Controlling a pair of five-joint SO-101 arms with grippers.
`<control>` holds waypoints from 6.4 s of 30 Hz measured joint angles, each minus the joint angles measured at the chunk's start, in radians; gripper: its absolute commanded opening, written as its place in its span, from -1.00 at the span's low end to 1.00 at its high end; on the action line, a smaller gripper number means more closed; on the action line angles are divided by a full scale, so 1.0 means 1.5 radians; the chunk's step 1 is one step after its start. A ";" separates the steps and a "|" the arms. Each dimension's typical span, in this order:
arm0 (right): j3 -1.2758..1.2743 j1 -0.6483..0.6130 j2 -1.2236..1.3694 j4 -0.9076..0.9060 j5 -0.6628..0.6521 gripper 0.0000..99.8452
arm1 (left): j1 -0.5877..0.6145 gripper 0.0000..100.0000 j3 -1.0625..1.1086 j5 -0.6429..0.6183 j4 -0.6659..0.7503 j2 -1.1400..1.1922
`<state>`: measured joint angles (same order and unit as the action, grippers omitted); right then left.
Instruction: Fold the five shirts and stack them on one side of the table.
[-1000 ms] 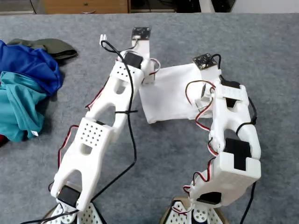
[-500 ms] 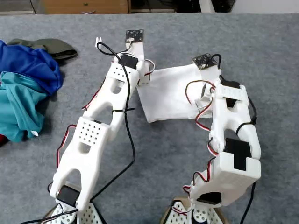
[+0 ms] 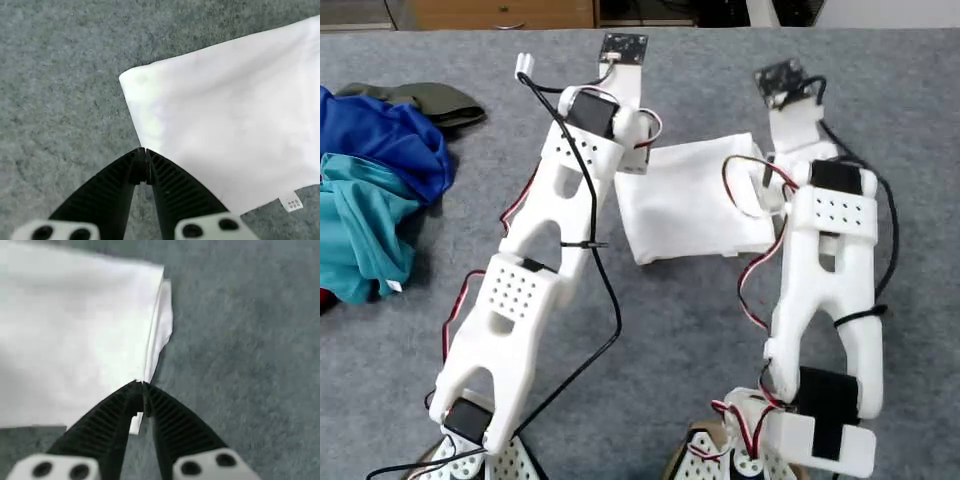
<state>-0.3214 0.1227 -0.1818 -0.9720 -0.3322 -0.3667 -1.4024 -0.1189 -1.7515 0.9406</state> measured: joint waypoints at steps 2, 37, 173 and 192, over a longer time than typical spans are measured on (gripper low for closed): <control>0.015 -0.007 0.004 0.029 0.039 -0.99 | -0.008 -0.96 0.049 -0.010 0.000 -0.037; 1.236 -0.045 1.026 -0.379 0.069 -0.99 | -0.094 -0.96 1.248 -0.147 0.774 -0.568; -0.106 0.055 0.220 0.115 0.068 -0.99 | -0.007 -0.96 -0.005 -0.085 0.239 0.153; -0.276 0.029 -0.039 0.206 0.105 -0.99 | 0.016 -0.96 0.090 -0.090 0.326 0.164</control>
<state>-0.7357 0.1657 -0.2401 -0.6636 -0.1741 -0.3422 -1.2674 -0.2539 -1.2620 1.1861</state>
